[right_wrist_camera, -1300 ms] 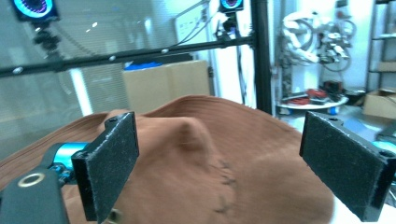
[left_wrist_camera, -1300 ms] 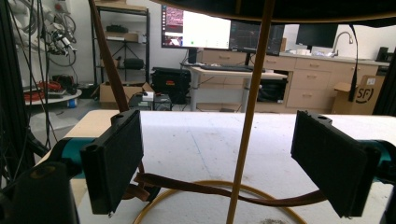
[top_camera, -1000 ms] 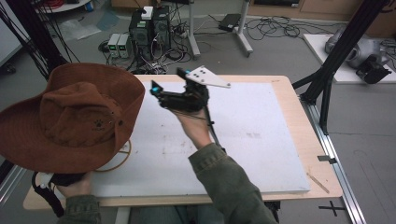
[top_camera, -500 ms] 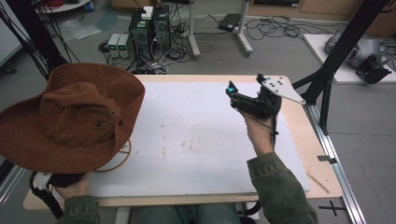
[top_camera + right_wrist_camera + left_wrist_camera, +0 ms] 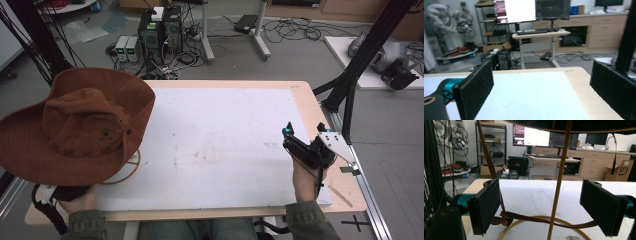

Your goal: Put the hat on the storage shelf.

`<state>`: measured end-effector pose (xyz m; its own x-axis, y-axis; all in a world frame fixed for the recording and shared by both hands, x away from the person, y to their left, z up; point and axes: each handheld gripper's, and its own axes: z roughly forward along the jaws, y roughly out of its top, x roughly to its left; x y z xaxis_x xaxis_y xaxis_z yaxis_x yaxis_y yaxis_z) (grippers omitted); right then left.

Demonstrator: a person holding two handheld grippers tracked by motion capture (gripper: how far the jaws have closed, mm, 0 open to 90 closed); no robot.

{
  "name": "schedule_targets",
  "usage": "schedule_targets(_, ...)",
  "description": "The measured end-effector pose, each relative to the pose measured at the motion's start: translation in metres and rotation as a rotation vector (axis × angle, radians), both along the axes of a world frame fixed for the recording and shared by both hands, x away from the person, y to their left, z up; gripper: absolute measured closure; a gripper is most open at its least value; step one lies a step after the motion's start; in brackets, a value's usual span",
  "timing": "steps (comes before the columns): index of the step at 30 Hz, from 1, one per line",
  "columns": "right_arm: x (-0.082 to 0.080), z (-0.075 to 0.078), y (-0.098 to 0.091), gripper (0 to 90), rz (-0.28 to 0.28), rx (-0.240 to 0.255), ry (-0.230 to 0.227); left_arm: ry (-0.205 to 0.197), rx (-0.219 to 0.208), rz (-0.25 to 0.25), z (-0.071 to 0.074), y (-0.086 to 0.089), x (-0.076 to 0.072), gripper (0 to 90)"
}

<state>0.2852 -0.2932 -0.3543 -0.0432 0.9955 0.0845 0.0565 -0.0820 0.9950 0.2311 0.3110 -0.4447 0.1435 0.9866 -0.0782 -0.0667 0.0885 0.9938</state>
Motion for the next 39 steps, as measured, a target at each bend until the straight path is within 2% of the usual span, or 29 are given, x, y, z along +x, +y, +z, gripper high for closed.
schedule_targets(4,-0.001,-0.025,0.001,4.7,-0.033,0.005,0.021,0.002,0.000,0.002,-0.001,0.001,0.000,17.2)
schedule_targets(6,0.002,-0.036,0.005,4.7,-0.032,-0.022,0.064,-0.002,-0.009,0.000,-0.001,0.000,0.000,17.2)
schedule_targets(7,0.002,-0.041,0.008,4.7,-0.035,-0.024,0.069,-0.003,-0.008,0.001,-0.001,0.000,0.000,17.2)
schedule_targets(10,0.003,-0.054,0.016,4.7,-0.037,-0.071,0.045,0.002,0.000,-0.003,0.000,-0.001,0.000,17.1)
schedule_targets(12,0.002,-0.059,0.020,4.7,-0.028,-0.075,0.051,0.000,0.000,-0.003,0.000,-0.001,0.000,17.2)
schedule_targets(14,0.001,-0.062,0.021,4.7,-0.027,-0.048,0.042,0.001,-0.002,-0.002,-0.001,-0.001,0.000,17.2)
schedule_targets(16,0.000,-0.064,0.019,4.7,-0.033,-0.055,0.040,0.003,0.000,0.000,-0.001,-0.001,0.000,17.2)
schedule_targets(22,0.000,-0.072,0.013,4.7,-0.043,-0.015,0.081,0.004,0.001,0.001,-0.001,-0.001,0.000,17.2)
schedule_targets(29,0.000,-0.073,0.014,4.7,-0.032,-0.032,0.076,0.004,-0.001,0.001,-0.001,0.000,0.000,17.2)
schedule_targets(39,0.002,-0.075,0.012,4.6,-0.025,-0.010,0.085,0.005,-0.001,0.001,-0.001,0.000,0.000,17.2)
